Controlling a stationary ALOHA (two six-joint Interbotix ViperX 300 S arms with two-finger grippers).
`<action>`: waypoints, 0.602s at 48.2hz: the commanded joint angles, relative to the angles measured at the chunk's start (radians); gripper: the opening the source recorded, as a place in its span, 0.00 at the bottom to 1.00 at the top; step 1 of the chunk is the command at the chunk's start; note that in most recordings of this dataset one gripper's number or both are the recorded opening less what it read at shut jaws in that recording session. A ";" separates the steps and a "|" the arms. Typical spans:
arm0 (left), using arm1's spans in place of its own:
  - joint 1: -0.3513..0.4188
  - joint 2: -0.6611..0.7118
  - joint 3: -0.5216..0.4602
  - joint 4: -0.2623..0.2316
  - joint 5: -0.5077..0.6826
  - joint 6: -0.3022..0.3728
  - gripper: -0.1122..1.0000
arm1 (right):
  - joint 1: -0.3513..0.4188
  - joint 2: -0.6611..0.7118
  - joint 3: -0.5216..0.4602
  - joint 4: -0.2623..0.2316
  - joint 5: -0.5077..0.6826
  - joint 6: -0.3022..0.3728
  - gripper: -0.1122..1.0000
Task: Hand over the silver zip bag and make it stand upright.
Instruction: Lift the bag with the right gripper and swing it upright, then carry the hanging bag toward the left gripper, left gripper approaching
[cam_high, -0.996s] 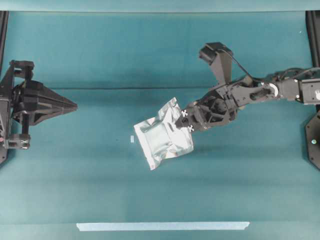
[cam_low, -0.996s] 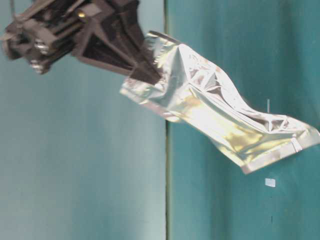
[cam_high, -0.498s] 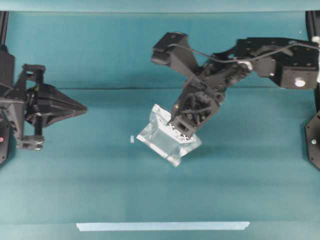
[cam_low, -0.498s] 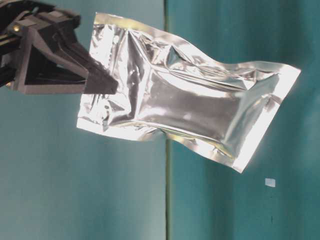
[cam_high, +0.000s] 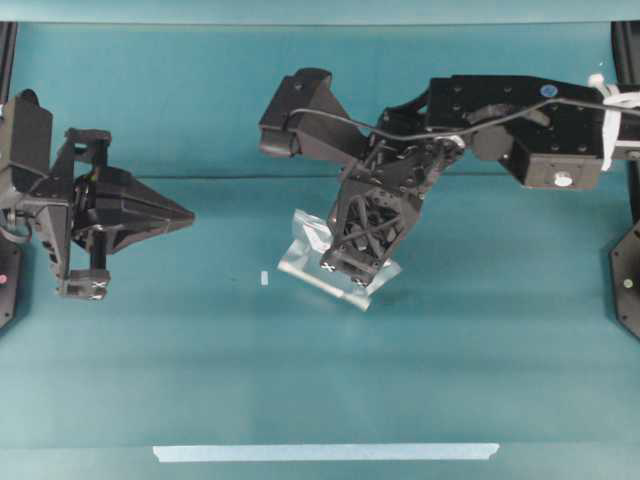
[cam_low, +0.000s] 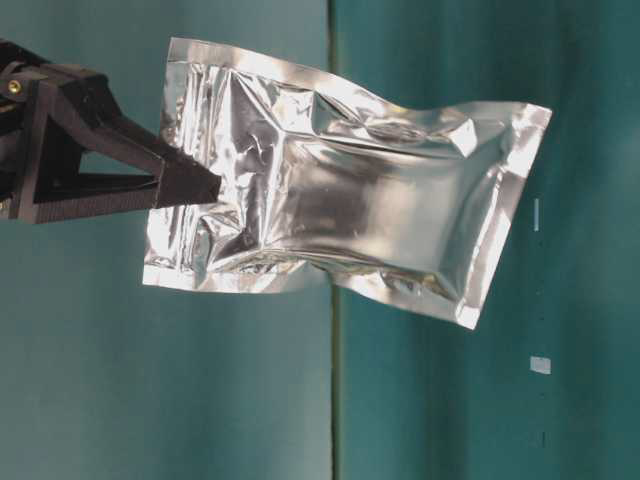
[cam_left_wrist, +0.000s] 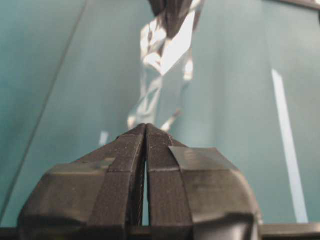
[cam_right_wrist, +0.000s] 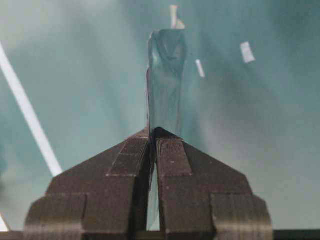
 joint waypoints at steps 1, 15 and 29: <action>0.000 0.023 -0.012 0.002 -0.057 -0.003 0.10 | 0.009 -0.003 -0.044 -0.014 0.012 -0.014 0.14; -0.017 0.091 -0.014 0.003 -0.091 -0.032 0.66 | 0.044 0.025 -0.098 -0.094 0.066 -0.120 0.14; -0.057 0.186 -0.018 0.003 -0.069 0.064 0.93 | 0.089 0.026 -0.092 -0.209 0.084 -0.296 0.14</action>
